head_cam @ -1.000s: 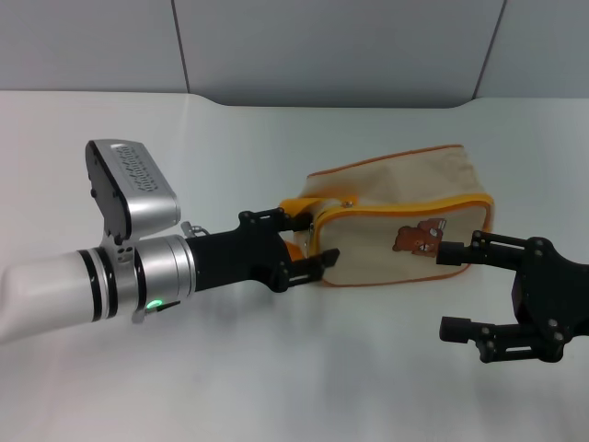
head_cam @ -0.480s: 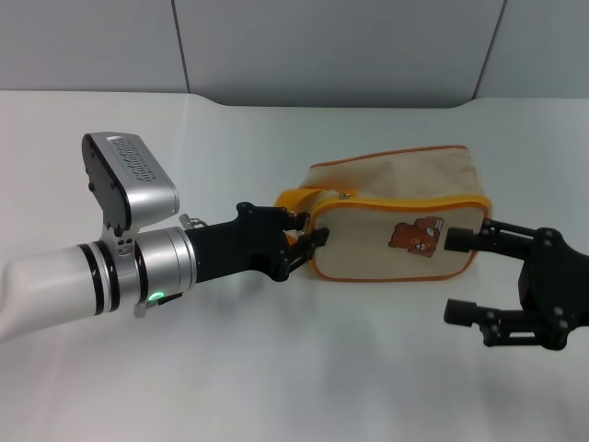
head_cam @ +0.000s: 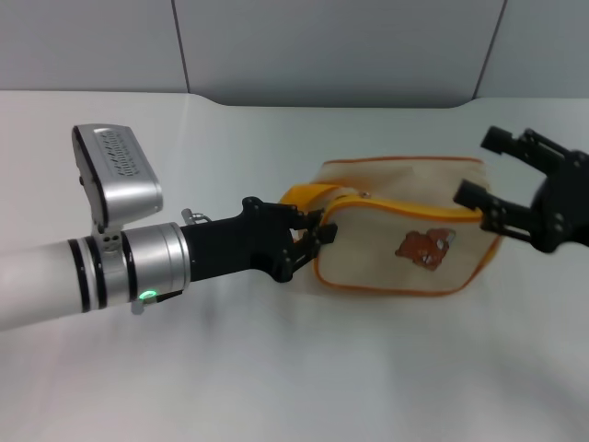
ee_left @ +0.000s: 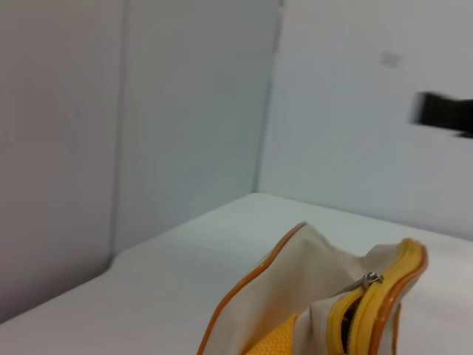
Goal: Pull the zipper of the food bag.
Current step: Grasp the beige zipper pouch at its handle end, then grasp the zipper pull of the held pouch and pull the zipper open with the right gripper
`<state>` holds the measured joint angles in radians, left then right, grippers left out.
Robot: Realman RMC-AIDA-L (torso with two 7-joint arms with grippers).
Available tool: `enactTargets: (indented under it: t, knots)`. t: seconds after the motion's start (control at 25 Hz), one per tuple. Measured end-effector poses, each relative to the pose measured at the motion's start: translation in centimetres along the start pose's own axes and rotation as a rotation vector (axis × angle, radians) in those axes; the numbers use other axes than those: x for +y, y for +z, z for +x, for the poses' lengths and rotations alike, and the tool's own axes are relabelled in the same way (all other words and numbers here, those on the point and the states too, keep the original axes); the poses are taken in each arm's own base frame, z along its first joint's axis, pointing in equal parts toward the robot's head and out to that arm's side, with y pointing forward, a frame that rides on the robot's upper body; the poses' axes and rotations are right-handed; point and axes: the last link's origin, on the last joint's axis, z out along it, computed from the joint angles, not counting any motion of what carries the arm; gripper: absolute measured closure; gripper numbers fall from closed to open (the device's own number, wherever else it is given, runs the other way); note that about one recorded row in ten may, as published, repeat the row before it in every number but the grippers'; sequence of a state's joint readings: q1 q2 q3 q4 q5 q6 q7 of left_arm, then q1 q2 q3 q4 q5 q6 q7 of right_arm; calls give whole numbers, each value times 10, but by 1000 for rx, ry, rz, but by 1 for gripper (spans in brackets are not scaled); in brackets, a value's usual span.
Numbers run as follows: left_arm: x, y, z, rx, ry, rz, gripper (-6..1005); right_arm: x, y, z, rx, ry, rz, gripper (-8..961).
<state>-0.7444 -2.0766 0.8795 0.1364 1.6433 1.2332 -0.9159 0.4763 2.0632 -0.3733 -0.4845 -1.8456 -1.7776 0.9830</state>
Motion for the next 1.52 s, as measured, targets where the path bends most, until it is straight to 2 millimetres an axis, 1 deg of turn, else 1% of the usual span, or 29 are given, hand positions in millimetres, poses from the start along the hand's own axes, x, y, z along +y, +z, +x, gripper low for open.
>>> enactTargets:
  t: [0.08, 0.12, 0.16, 0.2, 0.28, 0.32, 0.36, 0.4, 0.48, 0.52, 0.72, 0.8, 0.92, 1.16, 1.32, 1.52]
  knots:
    - [1, -5, 3, -3, 1, -36, 812, -5, 8, 2, 18, -29, 24, 116]
    - [0, -13, 7, 3, -2, -59, 816, -10, 16, 3, 36, -62, 32, 116]
    - [-1, -18, 9, 9, -1, -62, 820, -11, 19, 3, 44, -81, 29, 120]
    - [-1, -18, 9, 9, -1, -62, 824, -11, 23, 4, 52, -97, 23, 124]
    - [-4, -27, 13, 21, 2, -64, 832, -11, 27, 5, 60, -113, 11, 131]
    - [-6, -33, 16, 26, -5, -70, 836, -8, 35, 7, 81, -148, -33, 135]
    - [-6, -33, 16, 26, -5, -70, 840, -8, 35, 7, 81, -148, -33, 139]
    - [-7, -36, 17, 27, -9, -72, 844, -4, 42, 9, 96, -178, -67, 143]
    - [-8, -38, 19, 28, -8, -79, 861, -3, 43, 10, 100, -191, -74, 150]
    - [-8, -38, 20, 28, -4, -82, 869, -2, 47, 13, 108, -225, -81, 154]
    - [-9, -39, 22, 21, 5, -91, 897, -1, 56, 20, 121, -282, -76, 321]
    - [-9, -39, 23, 22, 8, -91, 897, -1, 57, 21, 124, -291, -75, 419]
    - [-9, -39, 22, 16, 14, -94, 896, 2, 64, 26, 134, -322, -92, 567]
    - [-9, -37, 24, 3, 28, -110, 900, 7, 70, 30, 156, -343, -136, 612]
    - [-10, -37, 27, 0, 36, -108, 903, 14, 73, 34, 173, -354, -189, 610]
    - [-13, -37, 29, 1, 40, -99, 909, 15, 69, 35, 168, -349, -183, 612]
